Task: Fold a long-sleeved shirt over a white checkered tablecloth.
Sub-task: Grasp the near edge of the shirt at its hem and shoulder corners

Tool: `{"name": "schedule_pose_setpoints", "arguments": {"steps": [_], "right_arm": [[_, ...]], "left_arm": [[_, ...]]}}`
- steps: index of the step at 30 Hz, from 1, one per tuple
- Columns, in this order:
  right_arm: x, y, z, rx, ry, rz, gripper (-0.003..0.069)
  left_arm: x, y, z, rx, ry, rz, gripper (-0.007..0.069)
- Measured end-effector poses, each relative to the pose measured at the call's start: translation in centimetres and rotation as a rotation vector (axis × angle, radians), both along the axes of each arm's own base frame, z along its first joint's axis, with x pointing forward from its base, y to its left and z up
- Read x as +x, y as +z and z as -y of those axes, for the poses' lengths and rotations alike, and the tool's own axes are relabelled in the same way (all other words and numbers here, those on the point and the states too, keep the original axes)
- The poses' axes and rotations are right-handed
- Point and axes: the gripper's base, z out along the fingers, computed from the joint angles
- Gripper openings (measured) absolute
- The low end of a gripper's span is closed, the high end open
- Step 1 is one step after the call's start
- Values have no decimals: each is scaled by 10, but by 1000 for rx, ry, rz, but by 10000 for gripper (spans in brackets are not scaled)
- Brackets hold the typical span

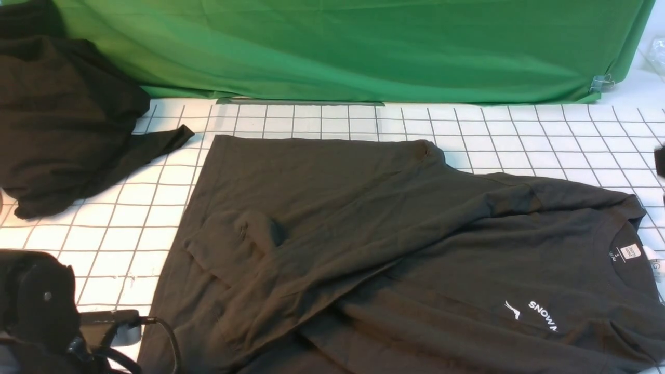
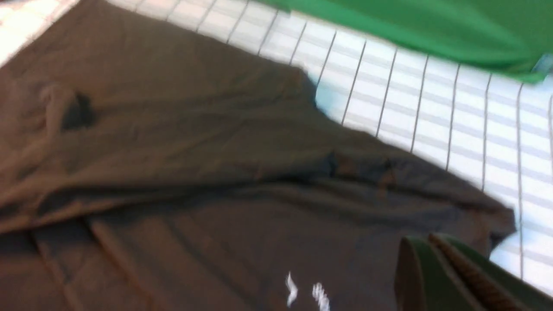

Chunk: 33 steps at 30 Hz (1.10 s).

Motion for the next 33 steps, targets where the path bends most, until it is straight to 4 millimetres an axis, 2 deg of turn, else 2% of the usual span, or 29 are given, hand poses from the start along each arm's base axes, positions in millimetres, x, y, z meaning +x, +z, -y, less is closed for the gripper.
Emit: {"name": "schedule_pose_setpoints", "arguments": {"steps": [4, 9, 11, 12, 14, 16, 17, 19, 22, 24, 25, 26, 27, 28, 31, 33], "right_arm": [[-1, -12, 0, -75, -9, -120, 0], [6, -46, -17, -204, 73, -411, -1], [9, -54, -20, -214, 79, -454, -1], [15, -68, -22, -233, 75, -520, -2], [26, -95, -12, -269, 7, -633, -2], [34, -114, 1, -267, -50, -720, -2], [35, -117, 2, -265, -54, -731, -2], [43, -132, 13, -147, -82, -793, 0], [46, -135, 12, -68, -53, -778, 20], [50, -145, 8, -41, -2, -742, 113], [50, -153, 7, -45, 8, -743, 195], [50, -154, 7, -45, 8, -745, 195], [49, -167, 5, -63, 20, -763, 300], [47, -175, 3, -82, 41, -777, 350], [42, -202, -10, -159, 136, -815, 479], [41, -212, -18, -203, 187, -810, 503]], "left_arm": [[-1, 5, 0, -18, -23, 40, 25], [-11, 26, -7, 5, -55, 122, 22], [-13, 30, -9, 25, -62, 138, 21], [-15, 34, -13, 52, -67, 150, 21], [-19, 38, -19, 106, -78, 153, 21], [-21, 41, -21, 125, -80, 157, 21], [-22, 41, -21, 125, -79, 156, 21], [-22, 42, -21, 118, -73, 158, 21], [-22, 42, -20, 110, -68, 159, 21], [-22, 42, -20, 107, -68, 168, 21], [-21, 42, -20, 106, -69, 171, 21], [-21, 42, -20, 106, -69, 171, 21], [-21, 42, -20, 103, -71, 170, 21], [-21, 42, -19, 100, -72, 170, 21], [-21, 42, -18, 83, -71, 174, 21], [-21, 42, -17, 79, -72, 180, 21]]}}
